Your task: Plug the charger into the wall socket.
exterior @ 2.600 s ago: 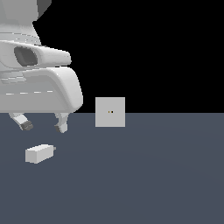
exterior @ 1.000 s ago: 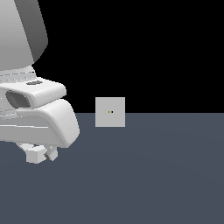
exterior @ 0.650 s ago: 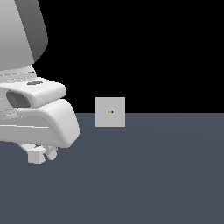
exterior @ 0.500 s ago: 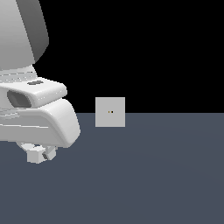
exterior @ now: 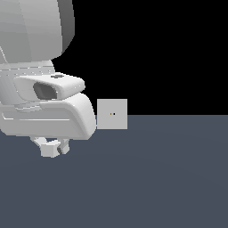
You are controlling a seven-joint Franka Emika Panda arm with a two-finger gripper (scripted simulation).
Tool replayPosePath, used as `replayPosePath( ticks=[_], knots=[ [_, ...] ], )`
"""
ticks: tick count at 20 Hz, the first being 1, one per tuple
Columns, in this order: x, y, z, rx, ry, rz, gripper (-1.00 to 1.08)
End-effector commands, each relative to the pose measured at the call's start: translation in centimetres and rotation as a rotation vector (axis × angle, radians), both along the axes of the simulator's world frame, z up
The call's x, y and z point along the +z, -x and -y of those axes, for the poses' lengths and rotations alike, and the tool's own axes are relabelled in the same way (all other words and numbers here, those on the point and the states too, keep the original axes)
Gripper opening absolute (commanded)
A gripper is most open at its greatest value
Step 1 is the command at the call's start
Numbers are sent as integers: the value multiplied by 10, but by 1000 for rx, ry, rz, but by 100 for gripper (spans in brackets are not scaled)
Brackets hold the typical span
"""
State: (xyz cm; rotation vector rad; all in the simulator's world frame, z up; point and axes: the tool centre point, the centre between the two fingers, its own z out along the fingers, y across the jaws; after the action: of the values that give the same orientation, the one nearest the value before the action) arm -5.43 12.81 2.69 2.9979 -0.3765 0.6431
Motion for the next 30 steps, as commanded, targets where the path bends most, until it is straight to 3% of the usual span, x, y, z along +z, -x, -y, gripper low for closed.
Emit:
replayPosePath(
  ticks=[1, 16, 30],
  knots=[
    [6, -3, 11, 17, 1, 2, -100],
    [47, -30, 76, 130, 3, 6, -100],
    [69, -50, 112, 197, 1, 3, -100]
  ],
)
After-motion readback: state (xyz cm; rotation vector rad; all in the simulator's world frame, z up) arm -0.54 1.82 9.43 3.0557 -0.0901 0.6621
